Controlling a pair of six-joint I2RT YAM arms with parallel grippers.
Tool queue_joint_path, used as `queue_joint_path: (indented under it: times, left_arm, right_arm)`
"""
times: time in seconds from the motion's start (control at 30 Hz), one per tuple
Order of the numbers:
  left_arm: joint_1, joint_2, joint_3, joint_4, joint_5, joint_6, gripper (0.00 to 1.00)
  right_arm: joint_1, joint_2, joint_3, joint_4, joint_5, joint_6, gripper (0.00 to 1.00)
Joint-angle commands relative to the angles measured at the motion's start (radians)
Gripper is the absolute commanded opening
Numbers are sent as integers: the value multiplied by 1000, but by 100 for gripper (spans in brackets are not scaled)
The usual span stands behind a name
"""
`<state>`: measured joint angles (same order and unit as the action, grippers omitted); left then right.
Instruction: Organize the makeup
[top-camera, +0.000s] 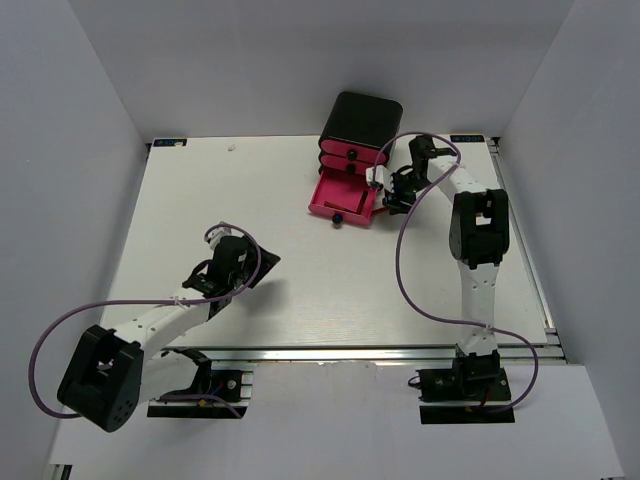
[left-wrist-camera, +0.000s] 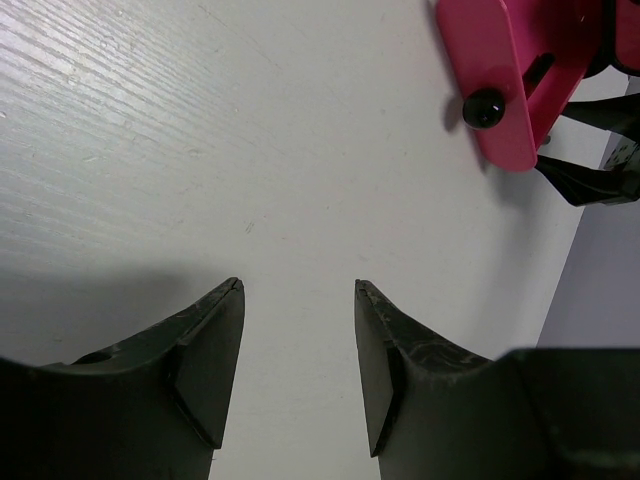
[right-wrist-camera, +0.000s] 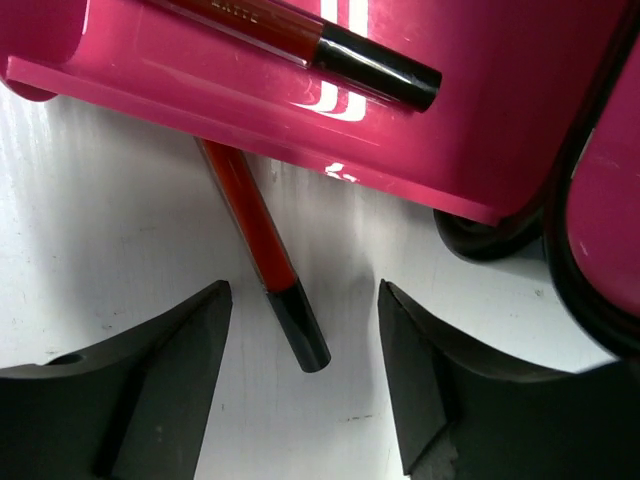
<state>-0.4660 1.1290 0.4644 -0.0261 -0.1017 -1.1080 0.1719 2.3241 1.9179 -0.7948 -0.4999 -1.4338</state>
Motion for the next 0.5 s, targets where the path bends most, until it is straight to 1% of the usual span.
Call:
queue_joint_path:
  times: [0.0, 0.07, 0.2, 0.23, 0.37, 0.43, 0.47]
  left_arm:
    - [6, -2, 29, -9, -13, 4, 58]
    - [4, 0, 28, -6, -12, 2, 58]
    - [6, 2, 29, -6, -12, 2, 58]
    - [6, 3, 29, -6, -12, 2, 58]
    - [6, 3, 25, 3, -10, 4, 58]
    - [4, 8, 22, 9, -6, 0, 58]
    - [4, 11, 22, 17, -4, 0, 58]
  right_arm:
    - [6, 29, 35, -69, 12, -43, 65]
    - [8, 44, 55, -87, 26, -54, 63]
    - [6, 69, 87, -178, 44, -97, 55]
    - [8, 67, 86, -219, 56, -129, 54]
    - [8, 44, 31, -317, 61, -178, 46]
    - [6, -3, -31, -304, 63, -177, 43]
    - [8, -23, -71, -253, 70, -166, 43]
